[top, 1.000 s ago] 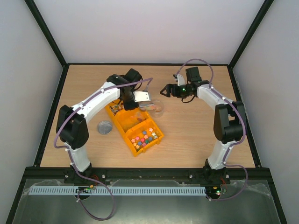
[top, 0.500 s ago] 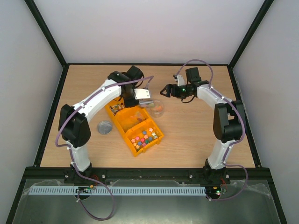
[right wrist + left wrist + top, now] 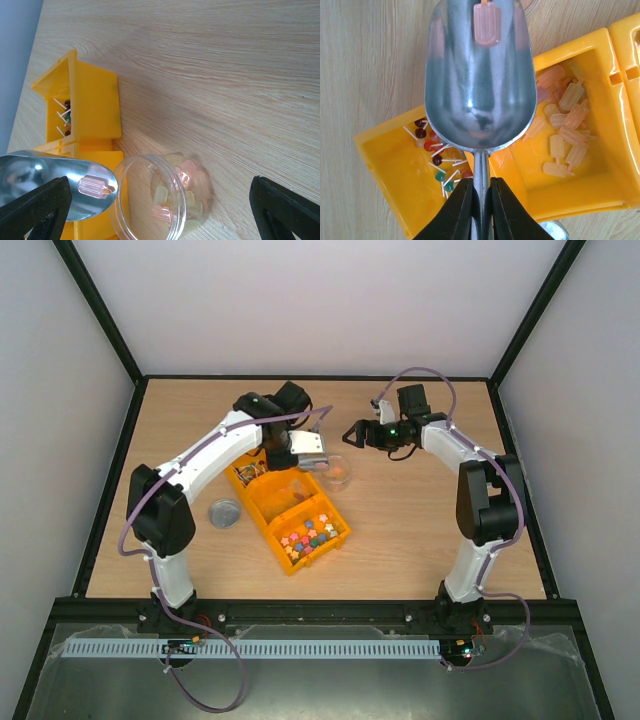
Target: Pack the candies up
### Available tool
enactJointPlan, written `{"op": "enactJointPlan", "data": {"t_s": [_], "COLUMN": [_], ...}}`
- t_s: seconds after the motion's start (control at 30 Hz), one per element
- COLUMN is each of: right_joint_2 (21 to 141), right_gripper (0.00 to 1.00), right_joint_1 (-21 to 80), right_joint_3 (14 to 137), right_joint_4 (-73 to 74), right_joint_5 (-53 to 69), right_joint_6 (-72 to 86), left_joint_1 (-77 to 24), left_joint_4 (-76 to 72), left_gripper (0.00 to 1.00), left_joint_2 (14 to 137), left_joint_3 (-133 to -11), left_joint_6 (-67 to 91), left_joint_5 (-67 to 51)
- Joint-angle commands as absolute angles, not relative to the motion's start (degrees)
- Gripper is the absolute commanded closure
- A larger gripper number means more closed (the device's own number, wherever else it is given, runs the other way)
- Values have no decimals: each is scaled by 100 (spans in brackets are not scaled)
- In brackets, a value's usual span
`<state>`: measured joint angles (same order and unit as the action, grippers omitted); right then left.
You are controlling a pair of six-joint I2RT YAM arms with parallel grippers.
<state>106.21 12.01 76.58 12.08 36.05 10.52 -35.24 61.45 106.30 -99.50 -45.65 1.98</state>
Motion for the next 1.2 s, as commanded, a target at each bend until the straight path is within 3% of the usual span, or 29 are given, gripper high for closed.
{"op": "enactJointPlan", "data": {"t_s": [0.0, 0.63, 1.0, 1.17], "right_joint_2": [10749, 10568, 10097, 9830], "right_gripper": [1, 1, 1, 1], "right_joint_1": [1178, 1102, 1102, 1103], "right_joint_3": [7653, 7383, 7038, 6950], "right_joint_4": [1302, 1367, 1478, 2037], "right_joint_5": [3801, 4395, 4364, 4468], "right_joint_6": [1013, 520, 295, 42], "left_joint_1": [-3608, -3652, -2989, -2862], "left_joint_4": [6334, 6788, 6020, 6041], "left_gripper": [98, 98, 98, 98], "left_joint_2": [10717, 10707, 9754, 8972], "left_joint_3": [-10153, -10629, -9874, -9104], "left_joint_6": [-4625, -4592, -3876, -3369], "left_joint_5": [398, 459, -880, -835]}}
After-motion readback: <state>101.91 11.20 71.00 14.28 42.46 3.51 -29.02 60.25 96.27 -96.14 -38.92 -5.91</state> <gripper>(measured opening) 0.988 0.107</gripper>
